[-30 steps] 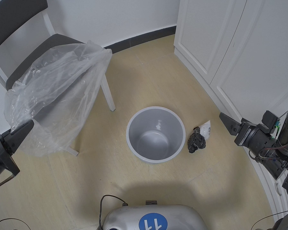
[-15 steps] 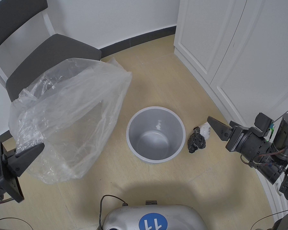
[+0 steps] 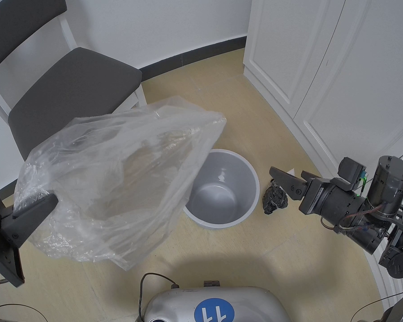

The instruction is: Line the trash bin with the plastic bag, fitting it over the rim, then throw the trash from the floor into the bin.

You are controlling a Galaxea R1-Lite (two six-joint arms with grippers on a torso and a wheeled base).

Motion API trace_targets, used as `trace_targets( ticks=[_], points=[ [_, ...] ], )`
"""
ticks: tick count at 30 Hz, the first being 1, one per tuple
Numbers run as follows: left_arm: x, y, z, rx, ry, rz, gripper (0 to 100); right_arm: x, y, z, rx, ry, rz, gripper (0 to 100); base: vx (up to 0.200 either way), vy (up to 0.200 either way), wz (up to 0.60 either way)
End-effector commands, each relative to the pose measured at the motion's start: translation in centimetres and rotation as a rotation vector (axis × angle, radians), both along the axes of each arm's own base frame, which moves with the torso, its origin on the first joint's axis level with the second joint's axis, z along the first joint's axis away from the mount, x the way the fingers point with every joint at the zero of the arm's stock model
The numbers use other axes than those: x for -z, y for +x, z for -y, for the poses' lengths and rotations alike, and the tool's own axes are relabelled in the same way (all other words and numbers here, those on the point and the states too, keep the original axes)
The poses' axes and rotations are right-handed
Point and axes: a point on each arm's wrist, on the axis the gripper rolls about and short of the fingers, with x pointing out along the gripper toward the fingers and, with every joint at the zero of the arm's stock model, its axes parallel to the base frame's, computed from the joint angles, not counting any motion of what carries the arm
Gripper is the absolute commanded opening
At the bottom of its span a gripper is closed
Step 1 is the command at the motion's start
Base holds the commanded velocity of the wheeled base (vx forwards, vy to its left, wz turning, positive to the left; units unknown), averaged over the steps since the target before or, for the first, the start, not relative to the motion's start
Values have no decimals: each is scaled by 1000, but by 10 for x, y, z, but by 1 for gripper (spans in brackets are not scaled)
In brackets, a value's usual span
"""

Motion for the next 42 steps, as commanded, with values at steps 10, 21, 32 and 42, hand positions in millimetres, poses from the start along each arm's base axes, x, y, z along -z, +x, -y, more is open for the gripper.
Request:
trace_targets(
  ticks=[10, 21, 32, 42],
  points=[
    [5, 2, 6, 46, 12, -20, 0, 11, -2, -8, 14, -7, 4, 100, 0, 0, 0],
    [7, 0, 6, 61, 16, -23, 0, 37, -10, -26, -61, -77, -73, 100, 0, 0, 0],
    [12, -7, 8, 126, -2, 7, 0, 56, 7, -45, -68, 4, -36, 100, 0, 0, 0],
    [16, -10, 8, 173, 1, 11, 0, 81, 16, -61, -82, 50, -36, 100, 0, 0, 0]
  ],
)
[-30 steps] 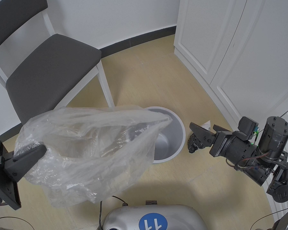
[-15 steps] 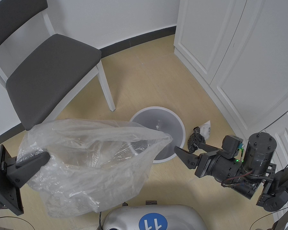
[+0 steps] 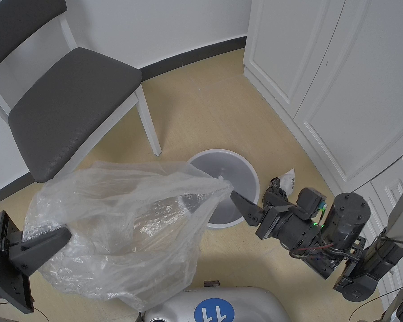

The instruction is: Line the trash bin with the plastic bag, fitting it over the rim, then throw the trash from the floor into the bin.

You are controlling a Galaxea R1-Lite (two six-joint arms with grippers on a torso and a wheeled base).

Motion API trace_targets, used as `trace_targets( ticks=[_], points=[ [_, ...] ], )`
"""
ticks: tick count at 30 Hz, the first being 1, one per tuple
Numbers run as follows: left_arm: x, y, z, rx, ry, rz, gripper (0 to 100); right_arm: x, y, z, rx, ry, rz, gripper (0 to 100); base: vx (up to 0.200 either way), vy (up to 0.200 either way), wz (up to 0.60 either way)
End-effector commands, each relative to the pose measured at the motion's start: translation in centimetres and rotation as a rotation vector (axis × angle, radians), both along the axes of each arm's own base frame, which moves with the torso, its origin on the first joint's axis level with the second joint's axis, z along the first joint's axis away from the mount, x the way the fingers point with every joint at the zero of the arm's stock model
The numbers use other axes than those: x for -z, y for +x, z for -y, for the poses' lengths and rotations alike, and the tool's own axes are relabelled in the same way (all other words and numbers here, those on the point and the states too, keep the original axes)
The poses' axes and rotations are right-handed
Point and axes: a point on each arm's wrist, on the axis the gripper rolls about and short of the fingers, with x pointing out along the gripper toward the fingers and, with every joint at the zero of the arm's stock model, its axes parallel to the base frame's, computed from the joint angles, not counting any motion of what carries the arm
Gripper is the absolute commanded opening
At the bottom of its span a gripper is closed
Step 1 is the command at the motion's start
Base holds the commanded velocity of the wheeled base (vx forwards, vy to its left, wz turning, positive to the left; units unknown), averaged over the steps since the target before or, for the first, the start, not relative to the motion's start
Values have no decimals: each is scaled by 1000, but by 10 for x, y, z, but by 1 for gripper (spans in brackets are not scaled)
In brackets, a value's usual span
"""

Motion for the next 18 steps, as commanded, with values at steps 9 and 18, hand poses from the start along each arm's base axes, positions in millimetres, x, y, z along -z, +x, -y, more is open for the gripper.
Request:
trace_targets(
  ticks=[9, 18],
  points=[
    [12, -5, 1, 81, 26, -20, 0, 23, 12, -21, -2, 57, -77, 100, 0, 0, 0],
    [15, -3, 2, 78, 44, -48, 0, -8, -7, 12, 17, -32, 52, 100, 0, 0, 0]
  ],
)
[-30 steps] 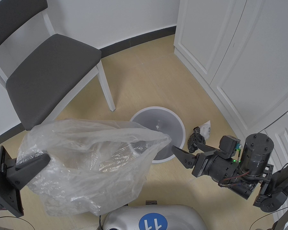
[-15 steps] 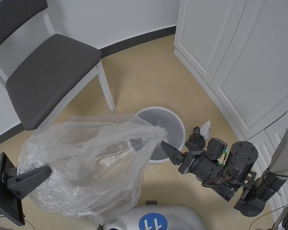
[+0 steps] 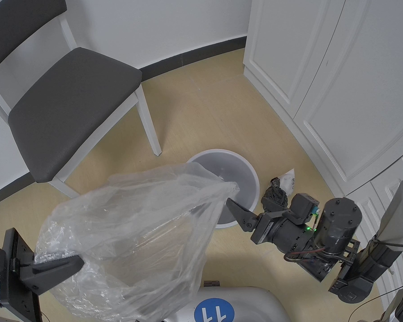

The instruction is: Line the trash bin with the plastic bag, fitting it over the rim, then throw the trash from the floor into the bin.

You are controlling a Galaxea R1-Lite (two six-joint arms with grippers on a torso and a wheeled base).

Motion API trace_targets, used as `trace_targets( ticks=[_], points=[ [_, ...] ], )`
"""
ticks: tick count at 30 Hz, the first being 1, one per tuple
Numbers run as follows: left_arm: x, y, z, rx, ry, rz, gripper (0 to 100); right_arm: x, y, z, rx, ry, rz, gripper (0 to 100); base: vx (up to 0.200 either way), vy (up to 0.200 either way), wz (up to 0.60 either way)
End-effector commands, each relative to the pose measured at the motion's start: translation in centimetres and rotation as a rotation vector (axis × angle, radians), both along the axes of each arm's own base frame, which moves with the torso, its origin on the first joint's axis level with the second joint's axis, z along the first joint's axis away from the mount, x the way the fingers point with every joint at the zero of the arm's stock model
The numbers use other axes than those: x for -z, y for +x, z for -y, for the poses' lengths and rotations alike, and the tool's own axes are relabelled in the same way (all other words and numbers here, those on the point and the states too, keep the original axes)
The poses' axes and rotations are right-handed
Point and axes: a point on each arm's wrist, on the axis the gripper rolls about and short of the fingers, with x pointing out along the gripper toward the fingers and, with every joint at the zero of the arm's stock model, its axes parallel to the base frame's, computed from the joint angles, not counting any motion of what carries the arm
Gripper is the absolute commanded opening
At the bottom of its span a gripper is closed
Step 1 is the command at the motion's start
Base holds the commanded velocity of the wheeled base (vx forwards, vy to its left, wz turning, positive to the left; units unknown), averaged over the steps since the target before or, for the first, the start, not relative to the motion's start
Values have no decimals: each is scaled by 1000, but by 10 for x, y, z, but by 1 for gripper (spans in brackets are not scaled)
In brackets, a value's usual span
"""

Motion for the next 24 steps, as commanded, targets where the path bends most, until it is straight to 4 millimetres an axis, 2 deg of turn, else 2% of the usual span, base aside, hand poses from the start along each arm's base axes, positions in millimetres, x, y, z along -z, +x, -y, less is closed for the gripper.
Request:
trace_targets(
  ticks=[1, 4, 9, 12, 17, 24],
  points=[
    [1, 1, 1, -2, 7, -10, 0, -26, -11, 19, 13, 19, 88, 100, 0, 0, 0],
    [2, 0, 0, 6, 5, -7, 0, -22, -8, 16, 11, 14, 76, 100, 0, 0, 0],
    [-3, 0, 1, 13, -17, -23, 0, 5, -6, 3, -18, -31, -3, 100, 0, 0, 0],
    [-8, -1, 2, 39, -60, -57, 0, 13, -9, -1, -36, -48, -31, 100, 0, 0, 0],
    [-9, -2, 3, 50, -74, -69, 0, 15, -14, 0, -47, -60, -41, 100, 0, 0, 0],
    [-10, -1, 3, 48, -78, -67, 0, 25, -32, 2, -126, -131, -71, 100, 0, 0, 0]
  ],
)
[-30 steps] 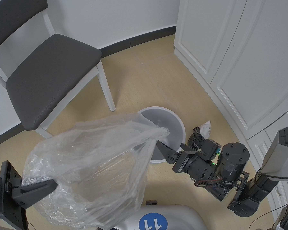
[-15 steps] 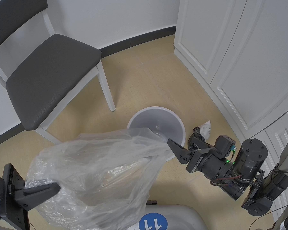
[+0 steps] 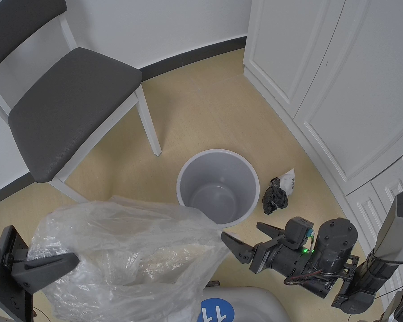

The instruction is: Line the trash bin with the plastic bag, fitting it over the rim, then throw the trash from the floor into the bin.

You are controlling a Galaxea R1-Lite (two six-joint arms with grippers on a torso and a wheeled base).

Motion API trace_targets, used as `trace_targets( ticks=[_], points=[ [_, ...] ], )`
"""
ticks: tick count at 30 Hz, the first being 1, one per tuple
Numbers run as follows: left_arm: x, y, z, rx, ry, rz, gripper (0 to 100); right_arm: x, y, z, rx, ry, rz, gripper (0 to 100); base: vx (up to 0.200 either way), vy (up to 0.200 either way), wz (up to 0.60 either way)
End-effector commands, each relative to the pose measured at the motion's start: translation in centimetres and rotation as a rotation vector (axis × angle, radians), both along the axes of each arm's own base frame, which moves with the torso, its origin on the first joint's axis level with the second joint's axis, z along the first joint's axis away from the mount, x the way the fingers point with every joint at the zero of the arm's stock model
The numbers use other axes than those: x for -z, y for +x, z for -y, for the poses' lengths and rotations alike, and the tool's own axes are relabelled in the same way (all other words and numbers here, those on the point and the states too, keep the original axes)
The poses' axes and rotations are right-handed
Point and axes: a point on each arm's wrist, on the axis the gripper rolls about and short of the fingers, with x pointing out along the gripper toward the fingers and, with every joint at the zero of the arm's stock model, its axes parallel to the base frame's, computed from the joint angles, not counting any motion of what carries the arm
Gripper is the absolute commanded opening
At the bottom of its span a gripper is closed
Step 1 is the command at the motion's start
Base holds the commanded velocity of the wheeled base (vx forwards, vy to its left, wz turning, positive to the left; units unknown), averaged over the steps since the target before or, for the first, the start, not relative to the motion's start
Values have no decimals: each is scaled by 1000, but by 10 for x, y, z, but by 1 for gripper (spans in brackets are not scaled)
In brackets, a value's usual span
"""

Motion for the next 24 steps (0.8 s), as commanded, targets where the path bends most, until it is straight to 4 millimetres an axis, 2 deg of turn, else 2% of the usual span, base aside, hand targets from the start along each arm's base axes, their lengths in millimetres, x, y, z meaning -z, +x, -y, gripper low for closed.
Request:
trace_targets(
  ticks=[1, 12, 20, 24],
  points=[
    [0, 0, 0, 0, 0, -2, 0, 4, -11, 0, -37, -30, -1, 100, 0, 0, 0],
    [0, 1, 1, 0, 3, -6, 0, 9, -32, -3, -110, -89, -6, 100, 0, 0, 0],
    [3, 1, 1, 3, 15, -17, 0, 0, -35, -2, -121, -76, 29, 100, 0, 0, 0],
    [2, -2, 0, 25, 7, -4, 0, 2, -33, -3, -117, -76, 17, 100, 0, 0, 0]
  ],
)
